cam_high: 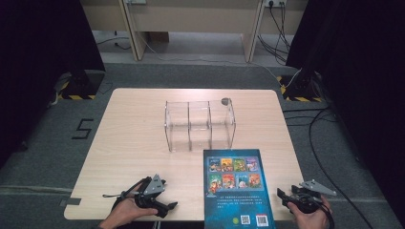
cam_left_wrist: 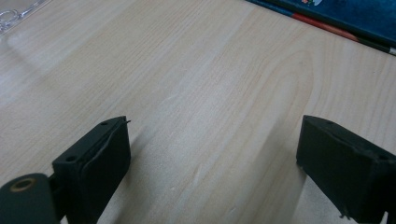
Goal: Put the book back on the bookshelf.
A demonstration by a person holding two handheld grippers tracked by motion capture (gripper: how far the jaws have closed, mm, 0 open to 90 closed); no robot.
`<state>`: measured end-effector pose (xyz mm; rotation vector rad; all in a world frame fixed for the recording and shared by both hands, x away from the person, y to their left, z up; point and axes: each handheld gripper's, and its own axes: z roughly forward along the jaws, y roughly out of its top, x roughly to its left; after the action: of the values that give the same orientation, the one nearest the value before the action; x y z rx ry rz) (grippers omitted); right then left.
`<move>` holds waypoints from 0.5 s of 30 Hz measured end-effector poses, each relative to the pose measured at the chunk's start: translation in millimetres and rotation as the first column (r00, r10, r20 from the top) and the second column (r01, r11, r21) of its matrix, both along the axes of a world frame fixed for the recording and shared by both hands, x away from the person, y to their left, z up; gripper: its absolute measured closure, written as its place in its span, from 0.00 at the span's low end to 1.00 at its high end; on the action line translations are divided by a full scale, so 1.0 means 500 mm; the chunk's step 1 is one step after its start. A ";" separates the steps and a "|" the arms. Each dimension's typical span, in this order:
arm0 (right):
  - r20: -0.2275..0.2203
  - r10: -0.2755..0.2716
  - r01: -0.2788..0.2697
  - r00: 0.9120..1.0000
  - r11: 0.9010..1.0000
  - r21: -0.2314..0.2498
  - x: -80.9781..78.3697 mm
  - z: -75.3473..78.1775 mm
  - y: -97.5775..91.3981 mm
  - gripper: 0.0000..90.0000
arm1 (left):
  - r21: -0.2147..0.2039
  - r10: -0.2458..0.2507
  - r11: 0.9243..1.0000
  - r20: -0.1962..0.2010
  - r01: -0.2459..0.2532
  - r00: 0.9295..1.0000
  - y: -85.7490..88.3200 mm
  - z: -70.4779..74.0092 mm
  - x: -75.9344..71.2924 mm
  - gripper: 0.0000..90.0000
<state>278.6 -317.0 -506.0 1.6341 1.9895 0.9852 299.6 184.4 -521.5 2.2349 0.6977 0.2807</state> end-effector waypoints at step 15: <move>-0.003 0.020 -0.020 1.000 0.997 0.079 0.009 0.001 0.017 0.40 | 0.003 -0.003 1.000 -0.002 0.003 1.000 -0.003 -0.001 0.002 0.08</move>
<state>282.9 -308.8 -505.4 1.6615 1.9968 1.0810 300.4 182.7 -521.8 2.2392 0.6957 0.2782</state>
